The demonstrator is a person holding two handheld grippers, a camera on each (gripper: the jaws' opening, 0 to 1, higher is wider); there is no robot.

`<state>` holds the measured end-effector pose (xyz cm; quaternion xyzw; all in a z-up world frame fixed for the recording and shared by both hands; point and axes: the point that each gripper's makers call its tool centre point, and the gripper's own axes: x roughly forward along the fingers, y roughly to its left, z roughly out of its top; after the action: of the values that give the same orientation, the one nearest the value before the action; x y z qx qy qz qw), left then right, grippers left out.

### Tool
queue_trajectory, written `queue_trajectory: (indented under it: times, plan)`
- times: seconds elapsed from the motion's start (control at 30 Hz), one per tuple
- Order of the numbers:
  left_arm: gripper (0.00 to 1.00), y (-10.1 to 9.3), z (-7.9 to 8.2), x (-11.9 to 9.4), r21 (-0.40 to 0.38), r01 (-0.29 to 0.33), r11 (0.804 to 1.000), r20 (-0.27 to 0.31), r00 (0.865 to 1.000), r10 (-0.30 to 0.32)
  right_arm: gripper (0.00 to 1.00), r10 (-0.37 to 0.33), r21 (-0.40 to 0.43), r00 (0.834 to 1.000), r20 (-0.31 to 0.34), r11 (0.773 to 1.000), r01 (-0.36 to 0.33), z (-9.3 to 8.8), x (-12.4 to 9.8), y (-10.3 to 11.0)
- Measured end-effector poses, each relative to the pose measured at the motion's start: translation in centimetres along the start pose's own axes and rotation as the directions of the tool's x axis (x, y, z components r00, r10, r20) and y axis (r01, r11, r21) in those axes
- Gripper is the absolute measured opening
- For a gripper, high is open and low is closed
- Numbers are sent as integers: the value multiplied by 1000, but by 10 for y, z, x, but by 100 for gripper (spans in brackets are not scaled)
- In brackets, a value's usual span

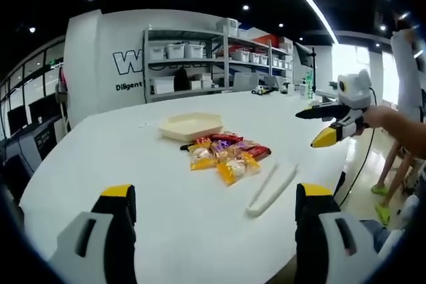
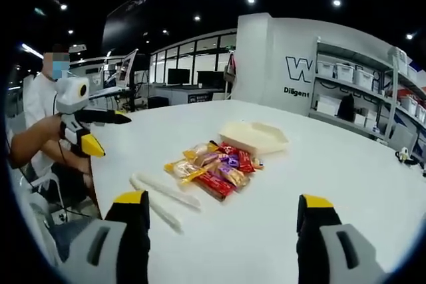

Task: Place the target food into the container with the food tongs after gripping and lifting it, then release it inside without dropping or visibly crushing the food.

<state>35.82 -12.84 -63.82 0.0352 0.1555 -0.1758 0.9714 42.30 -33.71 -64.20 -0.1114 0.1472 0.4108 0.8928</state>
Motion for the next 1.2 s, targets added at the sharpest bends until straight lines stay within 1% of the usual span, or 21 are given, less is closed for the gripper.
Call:
queue_trajectory:
  times: [0.07, 0.33, 0.43, 0.63, 0.9, 1.0, 1.2]
  plan:
    - [99, -1, -1, 1, -1, 4, 1000, -3, 1000, -4, 89, 4, 0, 1000, -1, 1000, -4, -1, 3, -1]
    - [99, -4, -4, 3, 2, 14, 1000, -8, 1000, -14, 87, 26, 6, 1000, -13, 1000, -26, -5, 16, -2]
    - [99, -3, -6, 3, 0, 15, 1000, -13, 1000, -15, 86, 31, 1, 999, -15, 1000, -31, -6, 20, -1]
    - [99, -3, -7, 2, 3, 15, 1000, -13, 1000, -15, 85, 39, 5, 999, -23, 999, -39, -6, 27, -1]
    - [99, -3, -6, 0, 10, 19, 1000, -8, 1000, -19, 84, 45, -2, 999, -25, 999, -45, -7, 28, 2]
    - [99, -4, -7, 1, 9, 25, 1000, -13, 1000, -25, 84, 53, -4, 998, -18, 999, -53, -4, 28, 4]
    - [99, -6, -8, 3, 12, 34, 999, -17, 999, -34, 82, 69, -11, 997, -19, 998, -69, -3, 26, 11]
